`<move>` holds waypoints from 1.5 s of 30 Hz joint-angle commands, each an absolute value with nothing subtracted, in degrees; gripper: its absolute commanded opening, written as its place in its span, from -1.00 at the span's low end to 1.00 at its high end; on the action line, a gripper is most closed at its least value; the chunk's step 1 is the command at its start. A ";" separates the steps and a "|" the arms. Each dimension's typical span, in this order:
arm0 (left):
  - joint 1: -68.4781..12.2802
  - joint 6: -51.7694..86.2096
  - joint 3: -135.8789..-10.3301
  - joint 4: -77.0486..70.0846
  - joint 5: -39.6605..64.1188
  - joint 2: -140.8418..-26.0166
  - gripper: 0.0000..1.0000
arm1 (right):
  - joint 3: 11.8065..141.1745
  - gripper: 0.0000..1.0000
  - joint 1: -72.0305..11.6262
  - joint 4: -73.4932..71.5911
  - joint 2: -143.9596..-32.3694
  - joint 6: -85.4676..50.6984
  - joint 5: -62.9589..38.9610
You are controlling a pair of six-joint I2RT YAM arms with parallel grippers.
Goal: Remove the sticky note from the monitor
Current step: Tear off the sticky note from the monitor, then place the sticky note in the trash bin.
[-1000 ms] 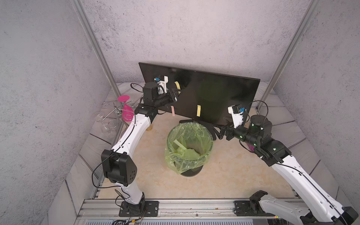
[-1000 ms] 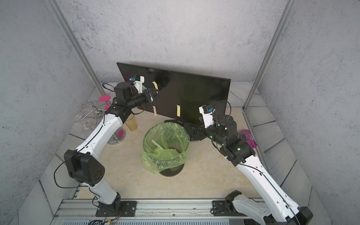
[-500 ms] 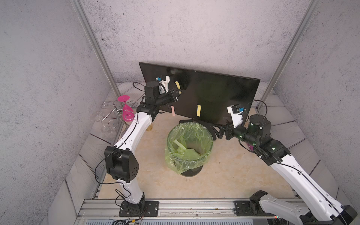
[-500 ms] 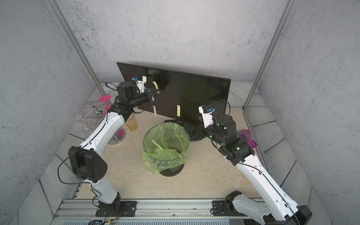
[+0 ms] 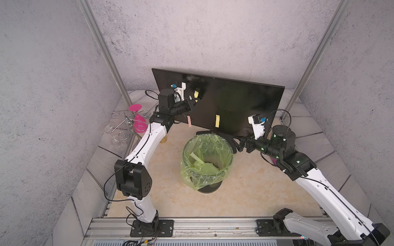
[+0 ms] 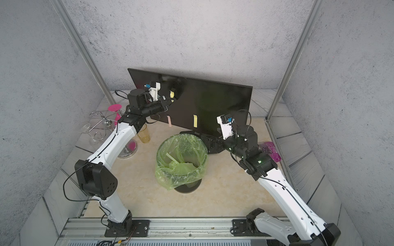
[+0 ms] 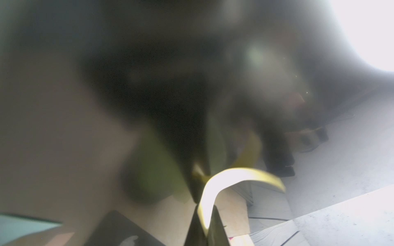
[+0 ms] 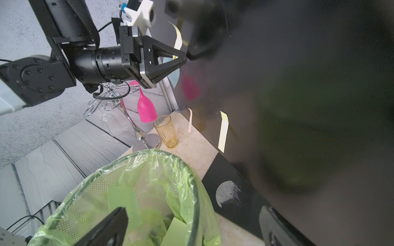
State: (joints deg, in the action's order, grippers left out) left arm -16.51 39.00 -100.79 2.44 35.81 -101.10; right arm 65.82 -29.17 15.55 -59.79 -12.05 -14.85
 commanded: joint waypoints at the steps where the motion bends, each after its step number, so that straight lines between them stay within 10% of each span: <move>1: -16.35 38.18 -102.49 1.15 36.23 -100.87 -1.00 | 65.00 0.99 -28.98 14.50 -59.95 -12.47 -15.11; 32: -36.64 8.34 -74.63 41.63 20.37 -68.42 -1.00 | 69.18 0.99 -29.00 20.16 -57.84 -6.90 -10.05; 45: -37.18 7.80 -78.18 39.82 22.42 -70.33 0.06 | 68.53 0.99 -29.00 19.57 -57.52 -9.39 -14.26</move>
